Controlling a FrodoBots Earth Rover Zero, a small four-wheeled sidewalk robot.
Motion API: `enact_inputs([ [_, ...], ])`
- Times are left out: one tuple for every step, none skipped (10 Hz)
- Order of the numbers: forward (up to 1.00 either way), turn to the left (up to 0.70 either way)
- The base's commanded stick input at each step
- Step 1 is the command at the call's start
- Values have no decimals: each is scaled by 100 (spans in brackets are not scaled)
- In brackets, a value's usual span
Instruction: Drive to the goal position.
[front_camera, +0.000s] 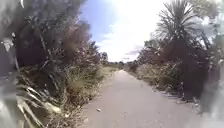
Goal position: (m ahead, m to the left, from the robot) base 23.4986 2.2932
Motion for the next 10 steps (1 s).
enact_inputs([
  [70,0],
  [70,0],
  [70,0],
  [70,0],
  [70,0],
  [70,0],
  [70,0],
  [70,0],
  [70,0],
  [70,0],
])
